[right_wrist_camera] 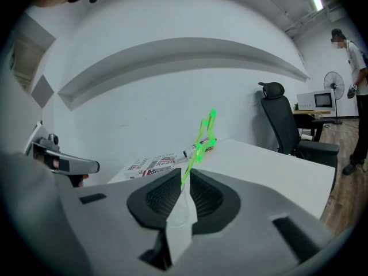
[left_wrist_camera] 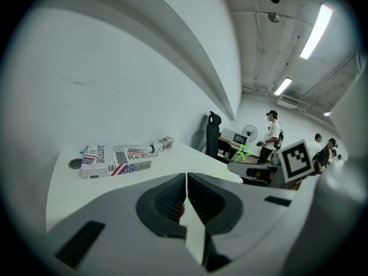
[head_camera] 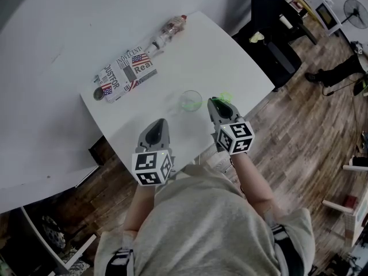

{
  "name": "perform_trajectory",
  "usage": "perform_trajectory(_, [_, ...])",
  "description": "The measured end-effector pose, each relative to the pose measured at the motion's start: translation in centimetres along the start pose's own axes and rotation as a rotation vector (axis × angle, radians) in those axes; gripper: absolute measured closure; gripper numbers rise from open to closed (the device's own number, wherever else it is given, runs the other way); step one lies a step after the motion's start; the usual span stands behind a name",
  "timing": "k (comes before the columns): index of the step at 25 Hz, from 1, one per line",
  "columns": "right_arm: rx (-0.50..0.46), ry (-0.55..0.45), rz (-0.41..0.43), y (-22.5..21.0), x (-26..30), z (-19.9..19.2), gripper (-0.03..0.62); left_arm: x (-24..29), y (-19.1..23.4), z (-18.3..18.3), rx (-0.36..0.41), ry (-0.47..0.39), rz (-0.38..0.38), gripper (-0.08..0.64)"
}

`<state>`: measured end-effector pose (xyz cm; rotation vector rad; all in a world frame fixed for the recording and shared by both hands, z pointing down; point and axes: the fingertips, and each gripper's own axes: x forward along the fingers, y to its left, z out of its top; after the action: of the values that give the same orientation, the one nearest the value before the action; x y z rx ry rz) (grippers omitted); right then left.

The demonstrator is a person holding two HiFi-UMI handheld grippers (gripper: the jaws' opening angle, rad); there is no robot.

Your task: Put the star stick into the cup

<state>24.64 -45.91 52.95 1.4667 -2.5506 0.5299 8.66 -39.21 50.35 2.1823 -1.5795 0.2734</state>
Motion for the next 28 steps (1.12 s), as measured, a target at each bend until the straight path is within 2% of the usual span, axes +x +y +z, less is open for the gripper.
perform_trajectory(4, [-0.007,0.010,-0.008,0.0,0.2,0.0,0.541,-0.4,0.2,0.2,-0.001,-0.006,0.002,0.550])
perform_trajectory(8, [-0.011,0.012,-0.012,0.6,0.0,-0.2,0.500,-0.9,0.5,0.3,0.004,-0.008,-0.001,0.549])
perform_trajectory(12, [-0.006,0.012,-0.019,1.5,-0.9,-0.5,0.486,-1.6,0.6,0.5,0.008,-0.016,-0.009,0.550])
perform_trajectory(28, [0.004,-0.075,-0.117,7.4,-9.5,-1.0,0.483,-8.8,-0.6,-0.4,0.051,-0.045,-0.119,0.549])
